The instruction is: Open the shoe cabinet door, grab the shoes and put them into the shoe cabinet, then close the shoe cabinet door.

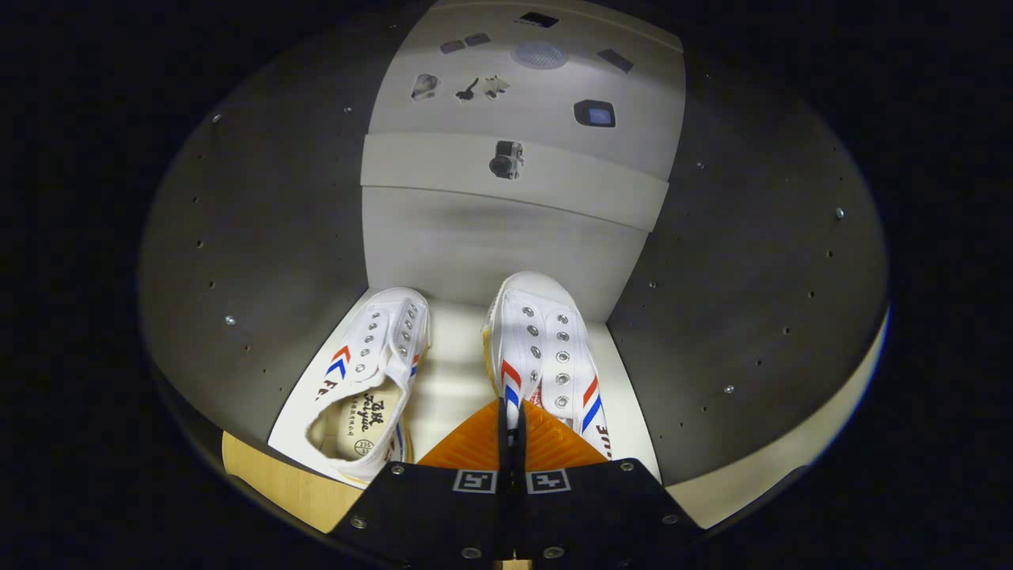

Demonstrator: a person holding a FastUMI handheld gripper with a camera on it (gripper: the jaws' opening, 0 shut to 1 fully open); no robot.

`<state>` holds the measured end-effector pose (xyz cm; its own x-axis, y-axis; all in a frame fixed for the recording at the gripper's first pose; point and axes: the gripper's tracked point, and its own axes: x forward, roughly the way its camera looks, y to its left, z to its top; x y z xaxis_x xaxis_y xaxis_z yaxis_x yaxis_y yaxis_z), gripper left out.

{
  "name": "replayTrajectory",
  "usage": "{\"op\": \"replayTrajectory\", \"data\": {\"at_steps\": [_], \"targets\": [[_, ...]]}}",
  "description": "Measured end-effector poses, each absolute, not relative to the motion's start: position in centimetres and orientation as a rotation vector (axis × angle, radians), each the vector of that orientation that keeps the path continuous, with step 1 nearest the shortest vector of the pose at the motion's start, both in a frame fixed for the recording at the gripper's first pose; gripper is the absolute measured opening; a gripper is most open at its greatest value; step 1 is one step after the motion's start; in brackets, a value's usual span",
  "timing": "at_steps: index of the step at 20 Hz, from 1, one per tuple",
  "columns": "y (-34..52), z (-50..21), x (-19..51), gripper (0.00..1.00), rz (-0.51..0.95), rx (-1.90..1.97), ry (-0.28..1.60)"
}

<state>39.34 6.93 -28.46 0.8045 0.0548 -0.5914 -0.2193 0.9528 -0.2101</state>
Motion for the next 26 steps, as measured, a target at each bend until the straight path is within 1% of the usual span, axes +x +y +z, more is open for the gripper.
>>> {"op": "replayTrajectory", "data": {"at_steps": [2,6,7,8,10,11,12,13,14,15,17,19,20,21,22,23,24,25,26], "targets": [[6.2,-30.3,39.9,0.00,0.135,-0.303,0.657],[6.0,-30.9,40.5,0.00,0.115,-0.232,0.662],[6.1,-31.3,40.7,0.04,0.120,-0.227,0.661],[6.3,-32.0,40.2,0.11,0.130,-0.210,0.670],[5.8,-31.5,40.5,0.19,0.114,-0.229,0.634],[5.8,-31.2,39.8,0.21,0.111,-0.240,0.631],[5.9,-30.8,39.3,0.27,0.116,-0.250,0.626],[5.9,-30.4,38.8,0.31,0.117,-0.252,0.620],[6.0,-29.7,38.1,0.38,0.119,-0.238,0.612],[6.5,-28.7,37.4,0.42,0.138,-0.207,0.593],[7.2,-26.2,35.6,0.44,0.176,-0.147,0.553],[7.4,-23.5,33.6,0.53,0.199,-0.107,0.519],[7.4,-21.9,32.5,0.63,0.211,-0.092,0.501],[7.6,-20.5,31.4,0.71,0.226,-0.080,0.482],[7.6,-18.9,30.3,0.81,0.242,-0.078,0.461],[7.4,-17.2,28.9,0.85,0.252,-0.077,0.436],[7.1,-15.7,27.6,0.91,0.259,-0.076,0.412],[6.8,-14.2,26.1,0.93,0.262,-0.075,0.387],[6.4,-12.9,24.6,0.94,0.265,-0.071,0.364]]}}
